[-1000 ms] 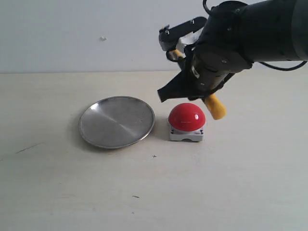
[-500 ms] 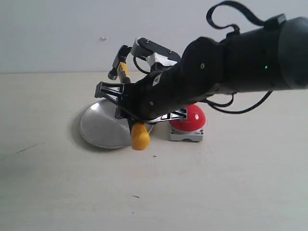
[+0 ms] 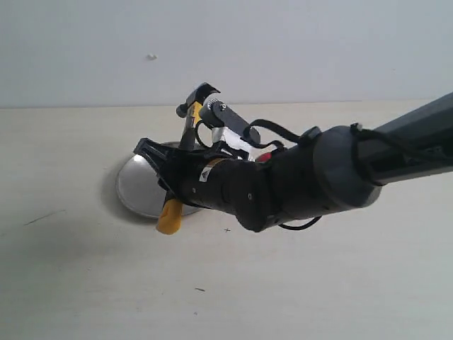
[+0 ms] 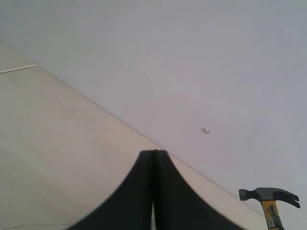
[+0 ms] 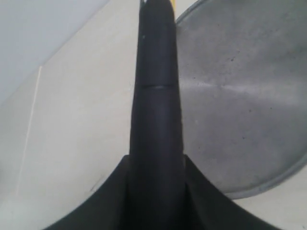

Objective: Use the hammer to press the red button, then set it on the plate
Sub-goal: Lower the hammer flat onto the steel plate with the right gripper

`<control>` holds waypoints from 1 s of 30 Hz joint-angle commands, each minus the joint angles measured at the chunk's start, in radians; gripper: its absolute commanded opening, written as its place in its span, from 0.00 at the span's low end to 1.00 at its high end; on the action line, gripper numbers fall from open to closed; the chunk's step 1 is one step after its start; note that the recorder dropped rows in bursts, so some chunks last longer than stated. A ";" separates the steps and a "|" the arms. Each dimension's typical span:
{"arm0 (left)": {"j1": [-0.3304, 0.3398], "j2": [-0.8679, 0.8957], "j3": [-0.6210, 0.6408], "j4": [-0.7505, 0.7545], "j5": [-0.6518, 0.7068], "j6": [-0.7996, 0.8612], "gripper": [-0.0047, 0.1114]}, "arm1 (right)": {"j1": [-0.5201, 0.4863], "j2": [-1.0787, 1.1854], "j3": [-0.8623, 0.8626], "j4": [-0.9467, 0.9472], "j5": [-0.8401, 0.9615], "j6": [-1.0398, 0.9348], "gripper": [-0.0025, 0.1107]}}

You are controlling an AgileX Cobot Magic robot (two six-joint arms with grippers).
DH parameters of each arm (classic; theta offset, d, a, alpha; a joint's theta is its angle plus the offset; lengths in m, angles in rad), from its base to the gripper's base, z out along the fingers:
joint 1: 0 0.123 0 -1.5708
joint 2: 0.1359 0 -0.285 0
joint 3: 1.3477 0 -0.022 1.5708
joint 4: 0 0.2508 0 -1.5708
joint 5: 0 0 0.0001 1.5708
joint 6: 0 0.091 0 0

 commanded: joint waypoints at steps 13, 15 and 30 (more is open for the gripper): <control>0.002 -0.005 0.004 -0.007 -0.001 0.004 0.04 | -0.015 0.189 -0.145 -0.269 -0.212 0.254 0.02; 0.002 -0.005 0.004 -0.007 -0.001 0.004 0.04 | -0.022 0.206 -0.166 -0.288 -0.201 0.276 0.02; 0.002 -0.005 0.004 -0.007 -0.001 0.004 0.04 | -0.042 0.288 -0.213 -0.336 -0.170 0.337 0.02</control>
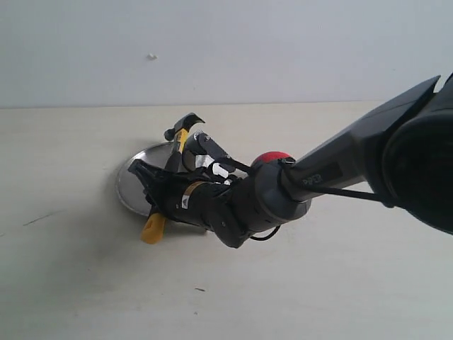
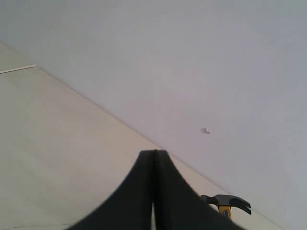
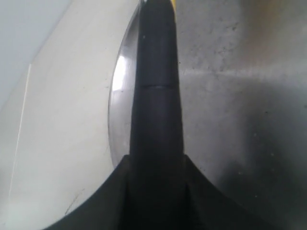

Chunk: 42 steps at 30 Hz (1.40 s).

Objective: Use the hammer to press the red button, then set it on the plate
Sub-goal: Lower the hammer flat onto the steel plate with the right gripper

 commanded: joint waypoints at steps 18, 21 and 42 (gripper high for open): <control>0.002 -0.005 0.004 -0.007 -0.001 0.002 0.04 | -0.023 0.005 -0.084 -0.135 0.059 -0.013 0.02; 0.002 -0.005 0.004 -0.007 -0.001 0.002 0.04 | -0.021 0.021 -0.122 -0.168 0.079 0.043 0.02; 0.002 -0.005 0.004 -0.007 -0.001 0.002 0.04 | -0.021 0.029 -0.129 -0.163 0.086 0.080 0.41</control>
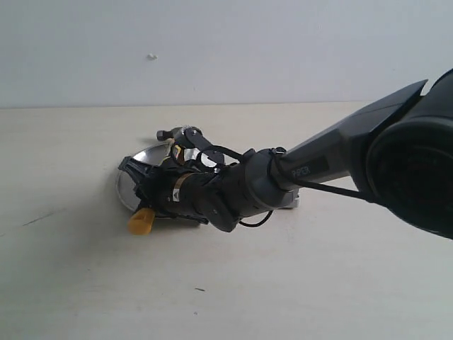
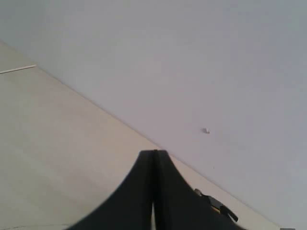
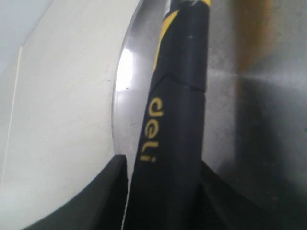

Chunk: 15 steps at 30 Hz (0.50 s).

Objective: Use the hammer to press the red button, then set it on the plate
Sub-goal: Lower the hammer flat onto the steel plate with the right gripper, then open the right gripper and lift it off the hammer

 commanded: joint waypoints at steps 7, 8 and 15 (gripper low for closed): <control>0.002 -0.005 0.004 -0.007 -0.001 0.002 0.04 | -0.005 -0.030 -0.012 -0.010 0.058 -0.018 0.46; 0.002 -0.005 0.004 -0.007 -0.001 0.002 0.04 | -0.005 -0.032 -0.012 -0.010 0.065 -0.018 0.46; 0.002 -0.005 0.004 -0.007 -0.001 0.002 0.04 | -0.014 -0.068 -0.012 -0.010 0.148 -0.066 0.46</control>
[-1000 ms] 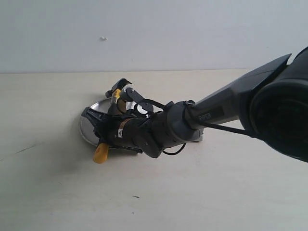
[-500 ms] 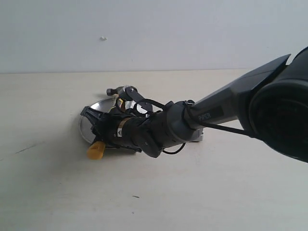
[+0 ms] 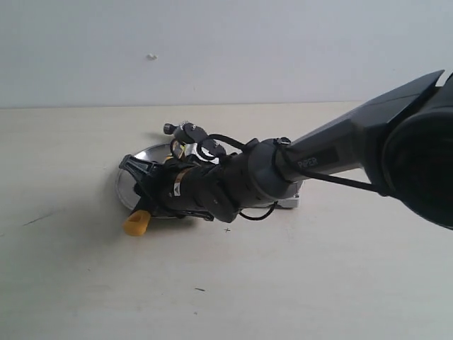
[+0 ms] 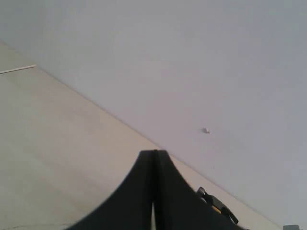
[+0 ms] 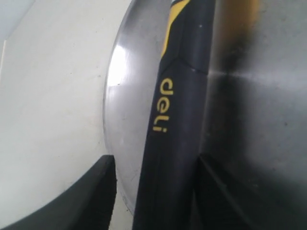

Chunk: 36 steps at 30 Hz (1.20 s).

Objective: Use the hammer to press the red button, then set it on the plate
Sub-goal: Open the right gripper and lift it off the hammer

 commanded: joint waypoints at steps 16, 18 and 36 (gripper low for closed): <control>0.002 -0.005 0.004 -0.007 -0.001 0.002 0.04 | -0.024 -0.187 -0.008 -0.045 0.324 -0.188 0.17; 0.002 -0.005 0.004 -0.007 -0.001 0.002 0.04 | -0.016 -0.226 0.006 -0.070 0.357 -0.239 0.07; 0.002 -0.005 0.004 -0.007 -0.001 0.002 0.04 | -0.002 -0.766 0.722 -0.196 -0.093 -0.349 0.02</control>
